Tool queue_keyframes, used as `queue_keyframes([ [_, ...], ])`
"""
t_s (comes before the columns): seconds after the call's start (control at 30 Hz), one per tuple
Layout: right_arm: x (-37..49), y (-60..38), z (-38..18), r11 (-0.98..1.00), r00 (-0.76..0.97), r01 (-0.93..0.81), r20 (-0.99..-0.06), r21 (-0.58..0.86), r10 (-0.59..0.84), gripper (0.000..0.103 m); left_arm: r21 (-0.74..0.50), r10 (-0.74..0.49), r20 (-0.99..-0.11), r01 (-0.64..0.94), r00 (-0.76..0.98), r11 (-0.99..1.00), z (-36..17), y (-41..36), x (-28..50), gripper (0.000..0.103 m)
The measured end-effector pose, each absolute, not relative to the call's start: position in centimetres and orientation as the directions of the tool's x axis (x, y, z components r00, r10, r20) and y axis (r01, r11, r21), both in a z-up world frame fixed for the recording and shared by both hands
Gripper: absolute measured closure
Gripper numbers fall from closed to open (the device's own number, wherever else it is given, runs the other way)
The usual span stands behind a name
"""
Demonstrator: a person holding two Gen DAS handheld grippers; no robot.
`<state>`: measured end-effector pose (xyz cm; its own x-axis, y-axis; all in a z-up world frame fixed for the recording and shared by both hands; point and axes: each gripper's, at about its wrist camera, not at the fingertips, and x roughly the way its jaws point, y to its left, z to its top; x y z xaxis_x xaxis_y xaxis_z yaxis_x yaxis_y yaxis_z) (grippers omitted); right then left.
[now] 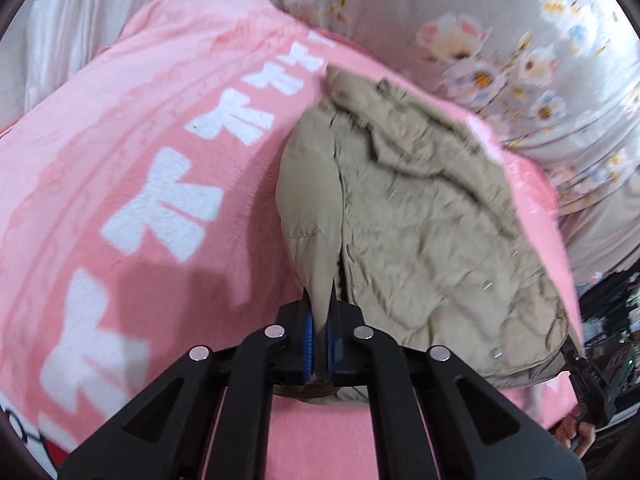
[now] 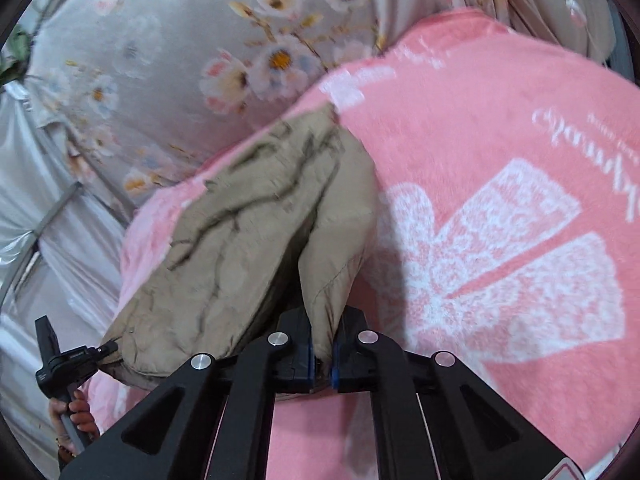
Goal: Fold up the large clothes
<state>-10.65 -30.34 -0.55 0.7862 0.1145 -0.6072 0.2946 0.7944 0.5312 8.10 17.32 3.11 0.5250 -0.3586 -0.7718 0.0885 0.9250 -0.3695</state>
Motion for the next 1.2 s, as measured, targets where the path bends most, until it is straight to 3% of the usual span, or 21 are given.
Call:
queue_keyframes([
  [0.23, -19.0, -28.6, 9.0, 0.903, 0.899, 0.135, -0.433, 0.409, 0.062, 0.099, -0.469, -0.444, -0.675, 0.123, 0.589, 0.875, 9.9, 22.0, -0.2, 0.100],
  [0.33, -20.0, -28.7, 12.4, 0.917, 0.934, 0.112, -0.355, 0.383, 0.034, 0.099, -0.518, -0.493, -0.595, 0.166, 0.635, 0.839, 14.2, 23.2, -1.8, 0.100],
  [0.5, -16.1, -31.7, 14.3, 0.896, 0.952, 0.128, -0.306, 0.425, 0.009, 0.099, -0.416, -0.431, -0.534, 0.218, 0.727, 0.883, 18.7, 20.7, 0.4, 0.099],
  [0.73, -2.3, -36.5, 9.3, 0.841, 0.904, 0.252, -0.427, 0.479, -0.027, 0.099, -0.245, -0.274, -0.633, 0.149, 0.724, 0.958, 15.9, 14.2, 12.1, 0.098],
  [0.9, 4.6, -36.3, 5.6, 0.868, 0.842, 0.332, -0.531, 0.371, -0.095, 0.099, -0.101, -0.129, -0.731, 0.081, 0.670, 0.992, 9.3, 11.1, 19.8, 0.098],
  [1.2, 11.0, -36.2, -0.2, 0.882, 0.736, 0.404, -0.659, 0.244, -0.155, 0.099, -0.052, -0.064, -0.821, 0.037, 0.568, 0.998, 0.4, 10.3, 25.9, 0.097],
])
